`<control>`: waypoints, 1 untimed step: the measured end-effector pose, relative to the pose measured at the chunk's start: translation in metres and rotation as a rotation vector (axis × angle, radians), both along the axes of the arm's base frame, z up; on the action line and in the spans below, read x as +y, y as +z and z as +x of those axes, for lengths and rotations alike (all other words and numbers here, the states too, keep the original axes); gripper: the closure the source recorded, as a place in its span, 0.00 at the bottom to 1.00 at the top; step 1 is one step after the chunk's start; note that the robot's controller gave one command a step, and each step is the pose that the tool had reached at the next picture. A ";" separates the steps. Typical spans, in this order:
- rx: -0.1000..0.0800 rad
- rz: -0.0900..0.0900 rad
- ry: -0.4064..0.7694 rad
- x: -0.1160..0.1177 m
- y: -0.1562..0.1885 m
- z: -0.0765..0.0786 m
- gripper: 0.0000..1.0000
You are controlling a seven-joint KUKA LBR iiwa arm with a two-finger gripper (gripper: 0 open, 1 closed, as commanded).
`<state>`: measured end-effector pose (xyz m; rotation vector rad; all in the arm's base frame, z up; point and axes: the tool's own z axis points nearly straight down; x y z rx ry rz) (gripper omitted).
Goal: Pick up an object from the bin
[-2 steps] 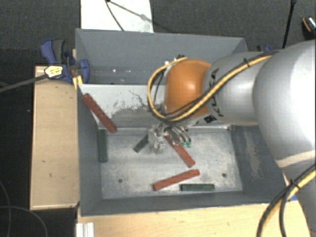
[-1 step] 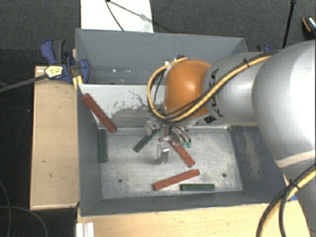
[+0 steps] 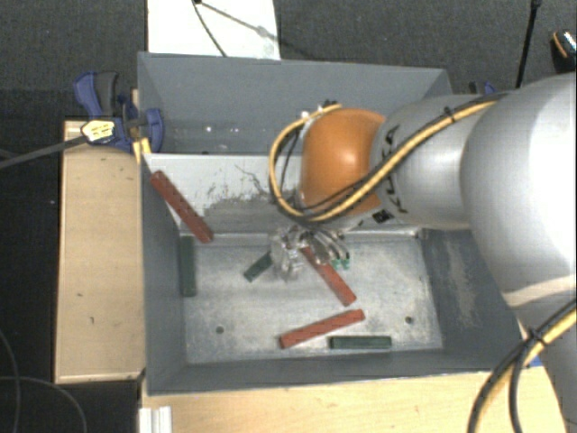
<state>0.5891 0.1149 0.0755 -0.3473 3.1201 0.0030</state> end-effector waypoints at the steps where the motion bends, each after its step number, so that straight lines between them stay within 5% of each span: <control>1: 0.002 -0.001 -0.002 0.000 -0.001 -0.001 0.00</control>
Offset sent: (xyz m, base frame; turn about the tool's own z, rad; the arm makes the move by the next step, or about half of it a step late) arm 0.0000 0.0000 0.0000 0.0000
